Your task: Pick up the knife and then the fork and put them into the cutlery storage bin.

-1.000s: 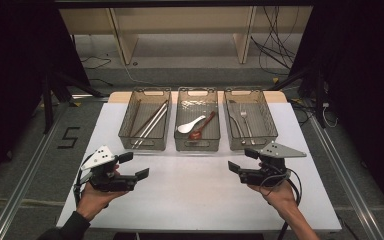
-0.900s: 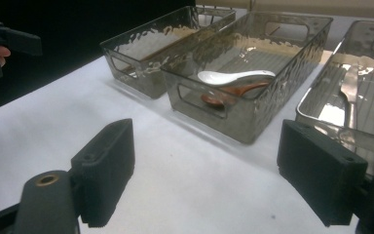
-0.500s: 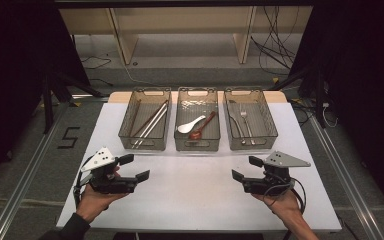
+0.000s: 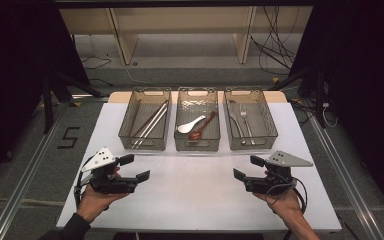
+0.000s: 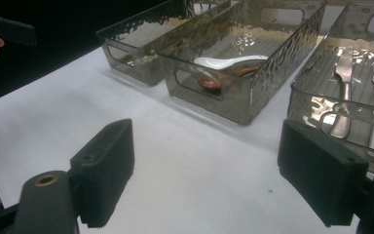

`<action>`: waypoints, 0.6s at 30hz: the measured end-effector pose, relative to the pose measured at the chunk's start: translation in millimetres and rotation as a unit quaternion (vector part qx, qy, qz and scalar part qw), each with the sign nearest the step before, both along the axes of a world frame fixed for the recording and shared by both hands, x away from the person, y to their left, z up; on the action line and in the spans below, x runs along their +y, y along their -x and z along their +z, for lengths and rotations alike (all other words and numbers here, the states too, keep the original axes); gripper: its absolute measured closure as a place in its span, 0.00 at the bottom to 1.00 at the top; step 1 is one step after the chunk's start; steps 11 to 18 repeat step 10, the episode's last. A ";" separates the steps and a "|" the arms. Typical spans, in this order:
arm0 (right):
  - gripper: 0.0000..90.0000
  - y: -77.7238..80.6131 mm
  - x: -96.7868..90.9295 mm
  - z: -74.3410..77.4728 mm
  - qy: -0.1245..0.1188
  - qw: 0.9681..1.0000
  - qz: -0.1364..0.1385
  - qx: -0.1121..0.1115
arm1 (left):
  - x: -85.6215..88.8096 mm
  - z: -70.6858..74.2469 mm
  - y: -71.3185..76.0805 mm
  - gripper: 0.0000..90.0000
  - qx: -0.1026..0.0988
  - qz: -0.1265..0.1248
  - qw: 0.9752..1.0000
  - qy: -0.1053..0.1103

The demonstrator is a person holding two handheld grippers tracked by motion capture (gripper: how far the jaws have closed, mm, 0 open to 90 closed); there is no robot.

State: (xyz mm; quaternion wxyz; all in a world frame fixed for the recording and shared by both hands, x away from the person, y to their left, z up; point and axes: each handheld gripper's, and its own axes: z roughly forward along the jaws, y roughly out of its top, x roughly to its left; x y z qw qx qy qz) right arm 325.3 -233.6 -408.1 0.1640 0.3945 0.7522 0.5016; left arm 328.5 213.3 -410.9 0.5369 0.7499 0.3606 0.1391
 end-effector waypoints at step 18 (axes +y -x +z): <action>0.25 -1.3 -0.5 -0.4 -0.003 1.000 0.001 0.003 | 0.3 -0.2 -0.7 0.17 0.001 0.000 1.000 -0.001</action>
